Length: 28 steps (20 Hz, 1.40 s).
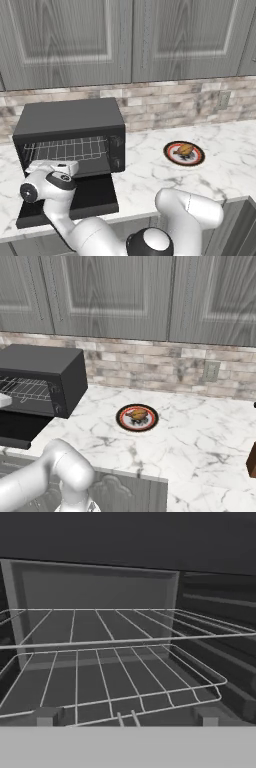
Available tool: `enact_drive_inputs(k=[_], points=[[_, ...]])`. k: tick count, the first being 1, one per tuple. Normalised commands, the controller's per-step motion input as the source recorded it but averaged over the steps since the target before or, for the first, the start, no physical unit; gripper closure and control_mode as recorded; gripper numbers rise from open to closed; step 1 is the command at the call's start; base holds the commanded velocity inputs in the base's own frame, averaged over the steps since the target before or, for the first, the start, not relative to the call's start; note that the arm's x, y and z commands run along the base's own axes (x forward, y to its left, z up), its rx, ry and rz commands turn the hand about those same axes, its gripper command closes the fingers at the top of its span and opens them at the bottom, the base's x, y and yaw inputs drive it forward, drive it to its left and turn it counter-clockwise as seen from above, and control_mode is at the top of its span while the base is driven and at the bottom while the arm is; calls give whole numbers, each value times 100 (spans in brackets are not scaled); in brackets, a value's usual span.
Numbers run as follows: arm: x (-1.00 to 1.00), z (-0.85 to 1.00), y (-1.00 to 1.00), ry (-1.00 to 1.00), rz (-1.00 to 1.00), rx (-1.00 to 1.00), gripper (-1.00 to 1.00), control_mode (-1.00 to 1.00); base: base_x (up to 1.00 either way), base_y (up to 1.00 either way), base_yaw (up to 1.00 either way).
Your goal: Open the toaster oven door. Place the bread on the top rack in the toaster oven and place the chicken drumstick on the bottom rack.
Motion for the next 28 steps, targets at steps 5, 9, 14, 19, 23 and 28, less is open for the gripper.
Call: enact_drive_inputs(k=[5, 9, 14, 19, 23, 28], points=[[21, 0, 19, -9, -6, 0, -100, -100, 0, 0, 0], [25, 0, 9, 0, -7, 1, -100, -100, 0, 0, 0], [21, 0, 7, 8, -7, 4, -100, -100, 0, 0, 0], [24, -3, 1, 10, -4, 4, -100, -100, 0, 0, 0], [32, -13, 0, 8, -1, 1, -100, -100, 0, 0, 0], [27, -26, 0, 10, 0, 0, -100, -100, 0, 0, 0]])
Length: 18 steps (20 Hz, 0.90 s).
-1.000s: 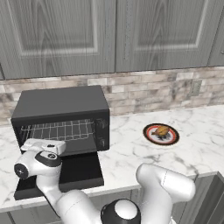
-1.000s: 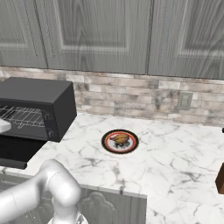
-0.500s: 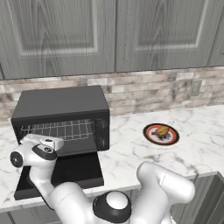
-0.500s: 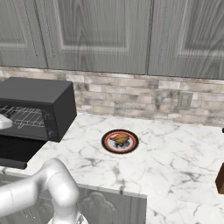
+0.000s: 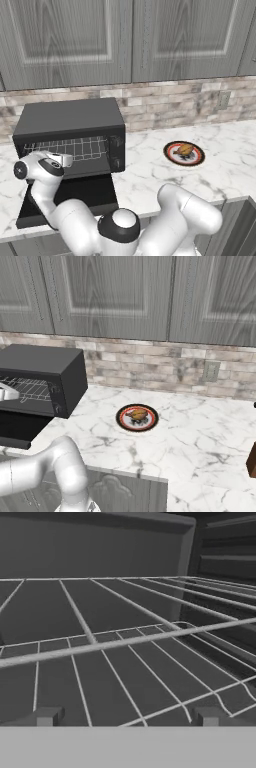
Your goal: Open the toaster oven door. Place the bread on the top rack in the toaster oven and place the chicken drumstick on the bottom rack.
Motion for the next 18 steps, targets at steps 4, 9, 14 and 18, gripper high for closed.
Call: enact_drive_inputs(k=[4, 9, 14, 18], points=[[18, -29, 1, 4, 0, 0, -100, -100, 0, 0, 0], [28, -6, 2, 0, 0, 0, -100, -100, 0, 0, 0], [20, -24, 3, 0, 0, 0, -100, -100, 0, 0, 0], [20, -26, 5, 0, 0, 0, -100, -100, 0, 0, 0]])
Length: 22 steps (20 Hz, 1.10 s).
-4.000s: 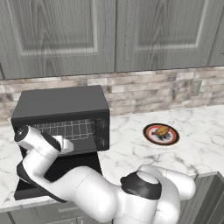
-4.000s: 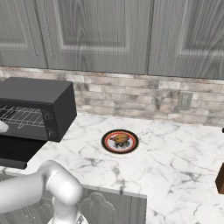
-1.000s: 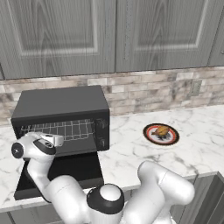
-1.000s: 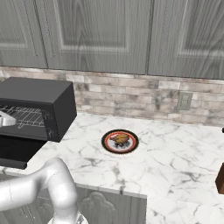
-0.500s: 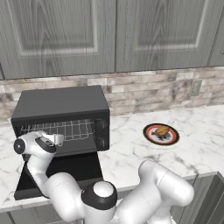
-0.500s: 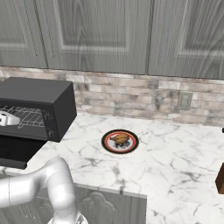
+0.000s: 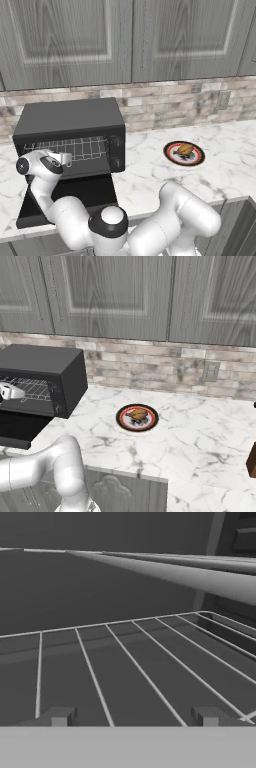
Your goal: Open the toaster oven door. Place the bread on the top rack in the toaster oven and place the chicken drumstick on the bottom rack.
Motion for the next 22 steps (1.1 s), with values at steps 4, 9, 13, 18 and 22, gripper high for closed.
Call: enact_drive_inputs(k=[4, 9, 13, 18, 22], points=[[16, -10, 1, 0, 0, 0, -100, -100, 0, 0, 0], [2, -21, 0, 2, 0, 0, -100, -100, 0, 0, 0], [0, -40, 0, 13, 0, 0, -100, -100, 0, 0, 0], [-13, -54, 4, 22, 0, 0, -100, -100, 0, 0, 0], [-30, -58, 11, 24, 0, -1, -100, -100, 0, 0, 0]])
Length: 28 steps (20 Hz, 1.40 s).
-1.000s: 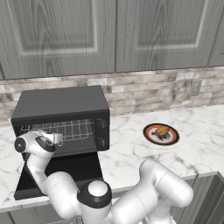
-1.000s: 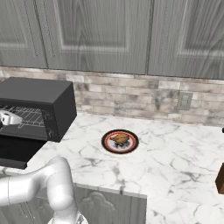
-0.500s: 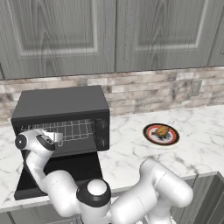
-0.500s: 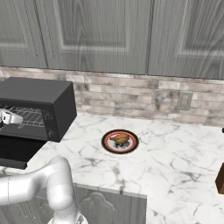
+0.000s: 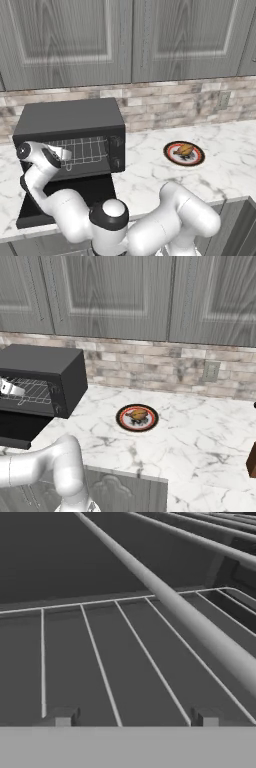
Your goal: Open the toaster oven door. Place the bread on the top rack in the toaster oven and place the chicken drumstick on the bottom rack.
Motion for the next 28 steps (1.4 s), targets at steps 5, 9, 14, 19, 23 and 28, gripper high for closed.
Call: enact_drive_inputs(k=[5, 9, 14, 19, 23, 28], points=[[-41, -61, 14, 18, 0, -3, -100, -100, 0, 0, 0], [-55, -64, 15, 14, 0, -5, -100, -100, 0, 0, 0], [-62, -61, 12, 16, 0, -4, -100, -100, 0, 0, 0], [-64, -55, 11, 21, 0, -3, -100, -100, 0, 0, 0], [-65, -51, 9, 31, 0, 0, -100, -100, 0, 0, 0], [-61, -51, 9, 41, 0, 0, -100, -100, 0, 0, 0]])
